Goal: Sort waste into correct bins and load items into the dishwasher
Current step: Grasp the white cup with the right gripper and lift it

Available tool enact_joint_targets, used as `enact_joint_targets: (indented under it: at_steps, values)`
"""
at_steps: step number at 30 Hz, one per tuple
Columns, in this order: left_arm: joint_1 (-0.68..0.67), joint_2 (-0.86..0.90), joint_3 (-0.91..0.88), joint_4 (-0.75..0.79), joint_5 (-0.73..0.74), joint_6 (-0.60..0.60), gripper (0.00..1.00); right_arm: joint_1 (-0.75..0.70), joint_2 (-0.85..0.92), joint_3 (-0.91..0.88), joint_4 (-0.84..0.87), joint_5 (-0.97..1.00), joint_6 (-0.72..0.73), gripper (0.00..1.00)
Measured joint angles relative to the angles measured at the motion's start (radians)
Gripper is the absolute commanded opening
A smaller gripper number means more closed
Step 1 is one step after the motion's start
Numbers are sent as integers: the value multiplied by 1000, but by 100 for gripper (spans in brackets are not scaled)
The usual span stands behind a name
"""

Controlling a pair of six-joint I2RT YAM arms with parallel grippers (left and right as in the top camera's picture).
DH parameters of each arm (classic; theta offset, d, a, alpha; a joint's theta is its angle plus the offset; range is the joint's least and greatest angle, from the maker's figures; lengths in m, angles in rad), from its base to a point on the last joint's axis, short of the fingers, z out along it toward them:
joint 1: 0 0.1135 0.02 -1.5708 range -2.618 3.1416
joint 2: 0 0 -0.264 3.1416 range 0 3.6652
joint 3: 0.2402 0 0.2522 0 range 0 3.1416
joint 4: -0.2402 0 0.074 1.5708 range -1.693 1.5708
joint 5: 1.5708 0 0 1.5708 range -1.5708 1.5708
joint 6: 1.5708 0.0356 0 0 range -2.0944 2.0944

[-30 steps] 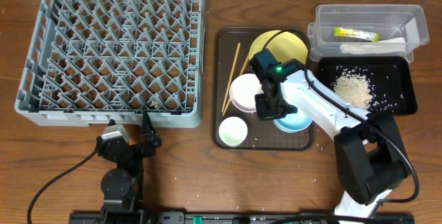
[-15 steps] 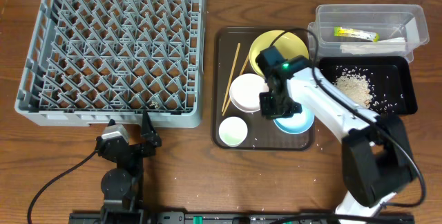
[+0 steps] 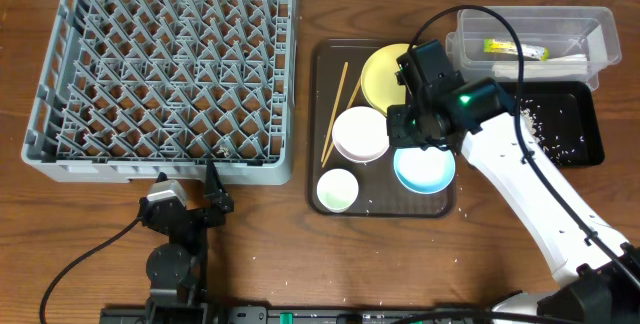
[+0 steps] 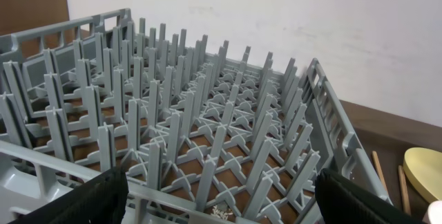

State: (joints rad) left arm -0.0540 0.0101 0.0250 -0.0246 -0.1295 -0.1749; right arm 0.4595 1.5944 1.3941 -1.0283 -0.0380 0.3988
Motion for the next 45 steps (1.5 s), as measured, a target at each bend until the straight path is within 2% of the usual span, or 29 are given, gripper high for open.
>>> enact_joint_targets:
  at_steps: [13,20,30,35,42,44,45]
  values:
    - [0,0,0,0,0,0,88,0,1,0,-3,-37,-13,35]
    - [0,0,0,0,0,0,88,5,1,0,-3,-50,-26,42]
    - [0,0,0,0,0,0,88,126,32,-48,24,-124,3,40]
    - [0,0,0,0,0,0,89,186,125,-71,28,-142,27,35]
    - [0,0,0,0,0,0,88,243,230,-76,34,-150,45,17]
    - [0,0,0,0,0,0,88,245,239,-77,34,-153,46,14]
    - [0,0,0,0,0,0,88,244,240,-77,34,-152,45,9]
